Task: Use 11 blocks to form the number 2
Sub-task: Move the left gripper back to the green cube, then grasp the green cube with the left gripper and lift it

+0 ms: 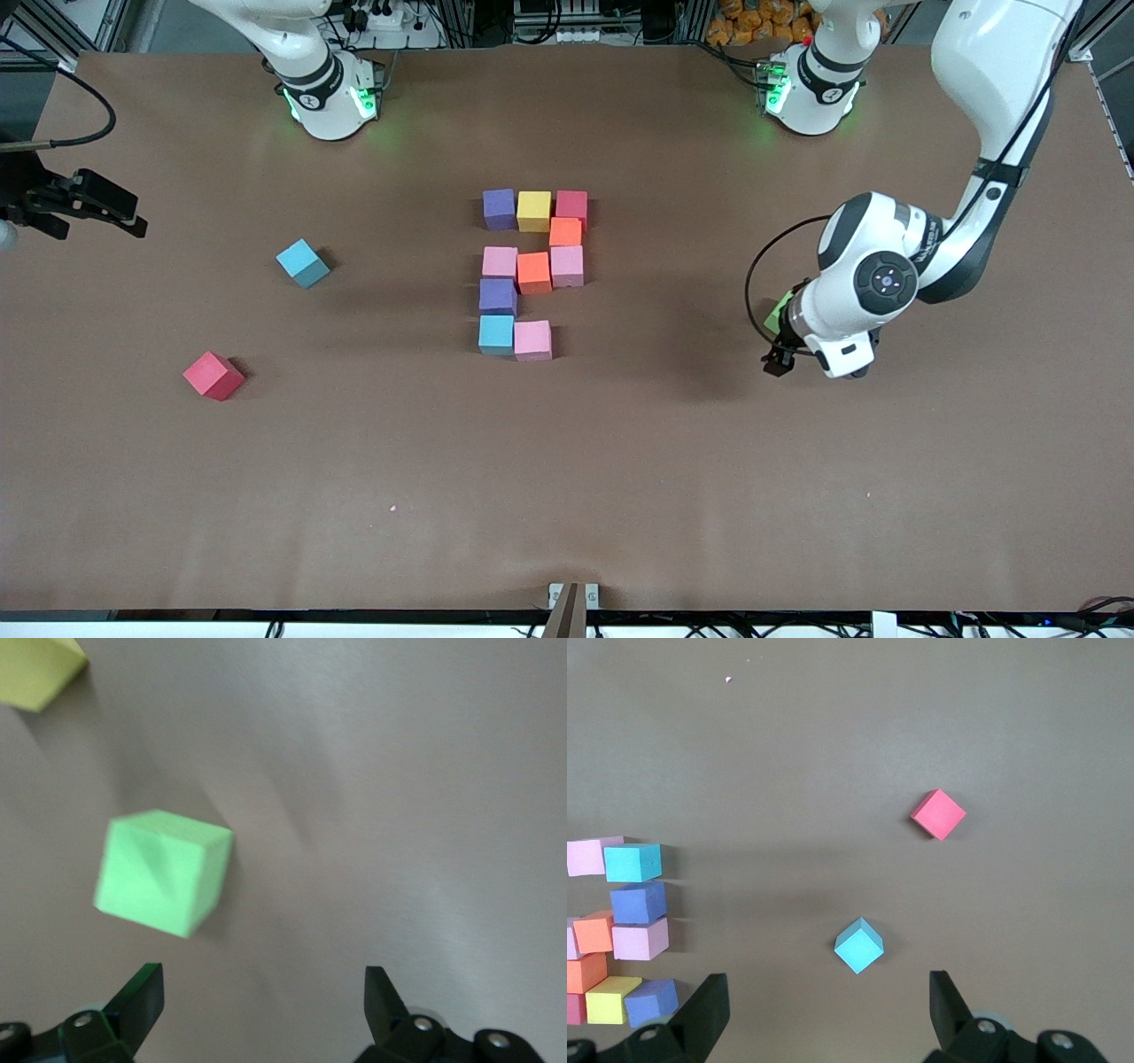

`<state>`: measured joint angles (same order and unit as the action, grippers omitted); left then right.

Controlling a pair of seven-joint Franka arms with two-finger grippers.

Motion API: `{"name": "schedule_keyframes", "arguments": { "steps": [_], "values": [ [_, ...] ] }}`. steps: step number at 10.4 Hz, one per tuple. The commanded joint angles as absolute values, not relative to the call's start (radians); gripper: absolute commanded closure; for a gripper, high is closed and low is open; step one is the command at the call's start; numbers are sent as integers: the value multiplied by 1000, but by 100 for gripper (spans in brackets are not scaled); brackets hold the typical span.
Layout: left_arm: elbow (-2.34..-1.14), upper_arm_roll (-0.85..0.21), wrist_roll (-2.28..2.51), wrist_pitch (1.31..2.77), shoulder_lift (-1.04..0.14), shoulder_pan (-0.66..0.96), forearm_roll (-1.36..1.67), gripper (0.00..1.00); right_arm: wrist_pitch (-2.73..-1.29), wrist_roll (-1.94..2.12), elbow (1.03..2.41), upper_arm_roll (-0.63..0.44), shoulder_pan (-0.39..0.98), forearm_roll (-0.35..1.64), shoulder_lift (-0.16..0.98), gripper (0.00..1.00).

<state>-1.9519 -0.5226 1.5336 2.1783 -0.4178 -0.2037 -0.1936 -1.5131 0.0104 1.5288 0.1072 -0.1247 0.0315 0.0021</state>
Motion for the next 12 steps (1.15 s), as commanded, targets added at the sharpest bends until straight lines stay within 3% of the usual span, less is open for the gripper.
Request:
{"name": "schedule_keyframes", "arguments": {
  "steps": [1, 7, 12],
  "values": [
    [-2043, -540, 1471, 2212, -357, -227, -213, 0, -1514, -5, 1525, 106, -121, 46, 2, 0],
    [-2215, -540, 1468, 2433, -351, -307, -351, 0, -1514, -5, 1526, 106, -121, 46, 6, 0],
    [-2250, -540, 1465, 2465, -360, -310, -380, 0, -1526, -5, 1526, 106, -117, 46, 9, 0]
  ]
}}
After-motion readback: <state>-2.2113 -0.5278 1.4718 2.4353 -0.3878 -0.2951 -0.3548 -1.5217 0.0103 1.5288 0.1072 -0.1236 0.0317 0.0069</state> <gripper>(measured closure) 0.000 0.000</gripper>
